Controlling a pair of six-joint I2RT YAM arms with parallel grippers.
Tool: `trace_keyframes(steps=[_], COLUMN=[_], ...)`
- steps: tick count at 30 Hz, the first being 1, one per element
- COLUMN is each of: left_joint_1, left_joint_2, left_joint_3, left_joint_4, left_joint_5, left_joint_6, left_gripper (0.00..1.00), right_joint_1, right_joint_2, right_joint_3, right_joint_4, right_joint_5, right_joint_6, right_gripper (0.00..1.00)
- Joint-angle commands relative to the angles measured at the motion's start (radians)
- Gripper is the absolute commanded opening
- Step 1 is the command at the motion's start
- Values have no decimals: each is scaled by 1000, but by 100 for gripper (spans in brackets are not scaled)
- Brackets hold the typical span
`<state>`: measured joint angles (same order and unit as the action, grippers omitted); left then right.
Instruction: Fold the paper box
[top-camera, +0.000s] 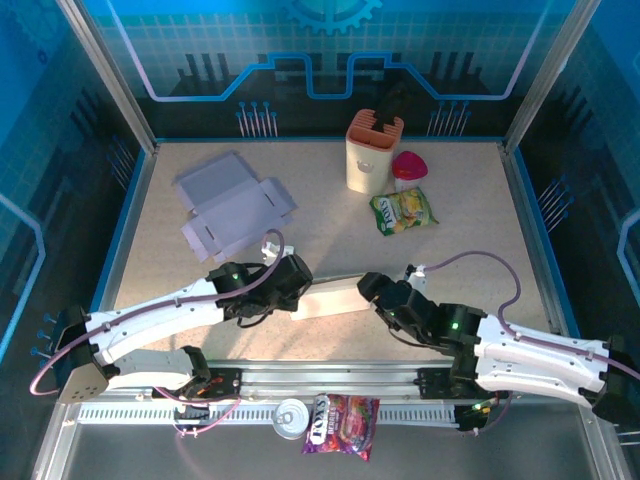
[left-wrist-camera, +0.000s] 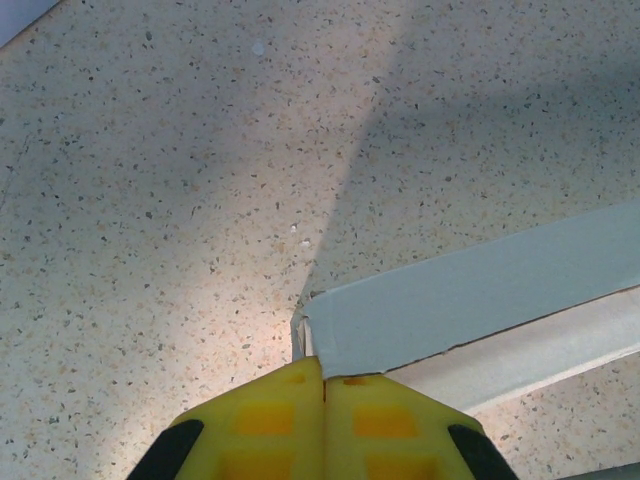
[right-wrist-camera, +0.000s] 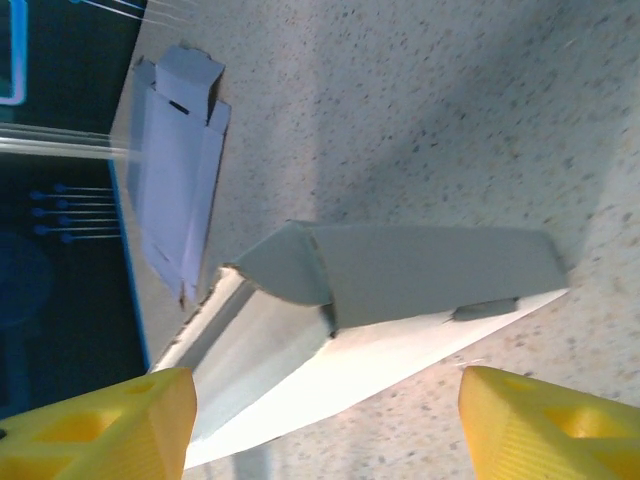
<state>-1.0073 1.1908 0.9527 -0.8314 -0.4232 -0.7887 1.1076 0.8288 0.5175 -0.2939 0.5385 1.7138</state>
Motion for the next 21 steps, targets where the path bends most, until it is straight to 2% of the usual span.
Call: trace_keyframes(steps=[1,7,13,17,21], left_joint_1=[-14,-18,-27,-30,-34], left_joint_2=[26,28,39,39,42], left_joint_3=[-12,-8,4,7,8], left_joint_4=[-46,-41,-48,-47,-43], left_joint_5=[32,28,20,11,9], left_joint_6=[-26,-24,-22,-24,-22], left_gripper=[0,0,0,0,0], right_joint_1=[16,5,-80,-106,-111], right_joint_2=[2,34,65,84,93], right_joint_3=[19,21,14,6,-30], right_joint_4=[83,60,144,156,175], right_joint_5=[21,43,-23,-67,-79], right_joint_6=[116,251,258,280,306], right_gripper=[70,71,71,67,58])
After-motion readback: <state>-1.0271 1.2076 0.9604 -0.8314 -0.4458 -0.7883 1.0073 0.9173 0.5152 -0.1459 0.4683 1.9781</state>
